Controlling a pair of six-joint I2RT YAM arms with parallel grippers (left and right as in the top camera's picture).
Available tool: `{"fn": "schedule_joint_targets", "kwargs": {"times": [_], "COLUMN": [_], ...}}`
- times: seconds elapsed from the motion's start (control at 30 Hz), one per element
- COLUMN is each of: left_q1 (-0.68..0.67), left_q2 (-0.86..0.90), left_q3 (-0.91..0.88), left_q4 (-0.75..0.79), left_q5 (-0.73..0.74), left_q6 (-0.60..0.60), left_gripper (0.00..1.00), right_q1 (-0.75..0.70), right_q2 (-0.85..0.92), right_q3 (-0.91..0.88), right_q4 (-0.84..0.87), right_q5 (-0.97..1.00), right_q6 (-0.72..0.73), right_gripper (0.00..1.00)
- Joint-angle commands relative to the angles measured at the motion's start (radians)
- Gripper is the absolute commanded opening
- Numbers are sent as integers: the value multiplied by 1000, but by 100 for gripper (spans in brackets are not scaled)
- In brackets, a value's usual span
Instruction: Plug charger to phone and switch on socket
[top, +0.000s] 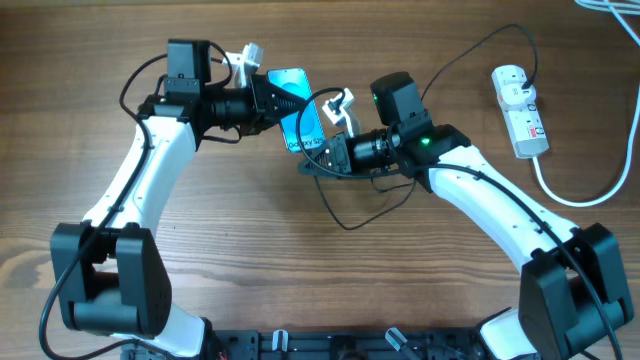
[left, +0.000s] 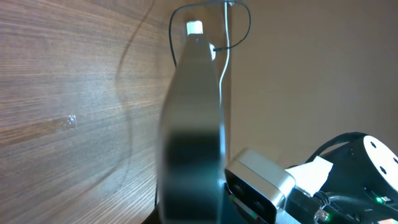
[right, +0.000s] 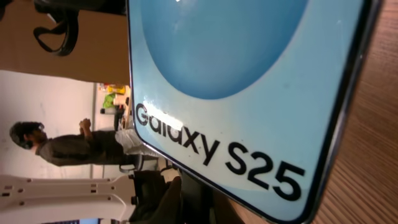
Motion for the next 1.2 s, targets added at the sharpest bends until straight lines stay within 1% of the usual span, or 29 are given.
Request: {"fn": "schedule_joint_targets", "kwargs": {"times": [0.0, 0.07, 0.13, 0.17, 0.2, 0.27, 0.33, 0.4, 0.47, 0.53, 0.57, 0.63, 0.7, 0.8, 0.93, 0.97, 1.07, 1.13, 1.17], "left_q1": [-50, -50, -50, -50, -50, -49, -49, -49, -49, -49, -49, -49, -49, -49, -51, -51, -51, -51, -51], "left_q2": [-15, -15, -15, -15, -15, -15, -15, -15, -15, -15, -15, -15, -15, -15, -15, -15, -15, -15, -15], "left_q3": [-13, -13, -13, -13, -13, -13, -13, -13, -13, -13, -13, -13, -13, -13, -13, -13, -13, -13, -13], "left_q4": [-35, -35, -35, -35, -35, -35, -35, -10, 34, 104, 121, 142, 175, 205, 218, 218, 222, 222, 222], "left_q5": [72, 72, 72, 72, 72, 72, 79, 207, 329, 434, 455, 467, 467, 466, 466, 466, 466, 465, 461], "left_q6": [21, 21, 21, 21, 21, 21, 26, 91, 103, 102, 102, 102, 102, 98, 98, 99, 99, 99, 99], "left_gripper": [4, 4, 4, 4, 4, 4, 4, 4, 4, 4, 4, 4, 4, 4, 4, 4, 4, 4, 4], "right_q1": [-6, -7, -7, -7, -7, -14, -45, -103, -162, -227, -243, -259, -255, -224, -179, -169, -156, -156, -156], "right_q2": [-4, -4, -4, -4, -4, -4, -4, -4, -4, -4, -4, -4, -4, -4, -4, -4, -4, -4, -4], "right_q3": [32, 32, 32, 32, 32, 32, 32, 32, 32, 32, 32, 32, 31, 31, 31, 31, 31, 31, 31], "right_q4": [92, 120, 132, 131, 123, 102, 89, 87, 95, 140, 165, 202, 210, 217, 230, 230, 230, 229, 230], "right_q5": [66, 67, 66, 64, 62, 62, 58, 5, -84, -241, -304, -403, -461, -460, -431, -417, -409, -389, -383], "right_q6": [42, 54, 56, 37, 4, -50, -65, -67, -68, -76, -75, -63, -63, -64, -63, -63, -63, -63, -63], "right_gripper": [4, 5, 62, 75, 80, 82, 85, 86, 85, 76, 68, 58, 57, 55, 48, 43, 41, 27, 23]}}
